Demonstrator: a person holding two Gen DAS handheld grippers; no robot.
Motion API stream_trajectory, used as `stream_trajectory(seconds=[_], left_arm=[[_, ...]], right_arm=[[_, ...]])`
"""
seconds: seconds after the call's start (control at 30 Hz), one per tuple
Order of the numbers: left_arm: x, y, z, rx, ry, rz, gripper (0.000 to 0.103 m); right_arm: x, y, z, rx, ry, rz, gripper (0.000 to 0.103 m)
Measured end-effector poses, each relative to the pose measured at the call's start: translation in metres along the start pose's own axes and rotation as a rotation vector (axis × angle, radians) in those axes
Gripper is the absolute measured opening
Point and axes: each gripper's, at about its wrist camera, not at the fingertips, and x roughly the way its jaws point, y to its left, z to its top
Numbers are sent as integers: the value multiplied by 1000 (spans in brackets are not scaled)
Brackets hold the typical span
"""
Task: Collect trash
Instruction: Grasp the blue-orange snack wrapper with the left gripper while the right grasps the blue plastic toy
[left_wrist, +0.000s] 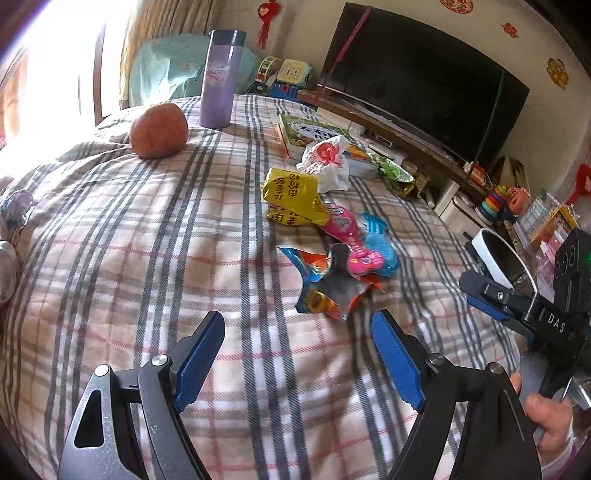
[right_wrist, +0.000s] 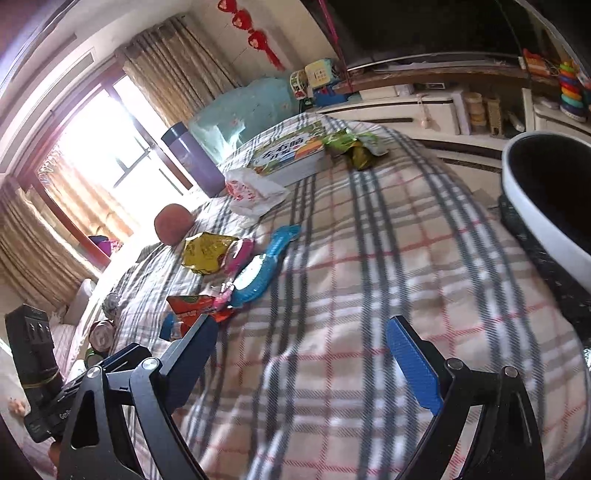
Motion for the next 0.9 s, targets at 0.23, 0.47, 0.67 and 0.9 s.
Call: stream_trajectory(seconds=[0.23, 0.47, 0.67, 0.9], left_arm=[[29, 8, 14, -4, 36, -40, 70], [56, 6, 23, 24, 72, -65, 49], [80, 9, 26, 24, 105, -81, 27], [81, 8, 25, 31, 93, -72, 20]], right_arm=[[21, 13, 9, -26, 20, 15, 79], [50, 18, 25, -17, 67, 34, 65], [87, 26, 34, -28, 121, 34, 56], [89, 31, 31, -60, 139, 70, 22]])
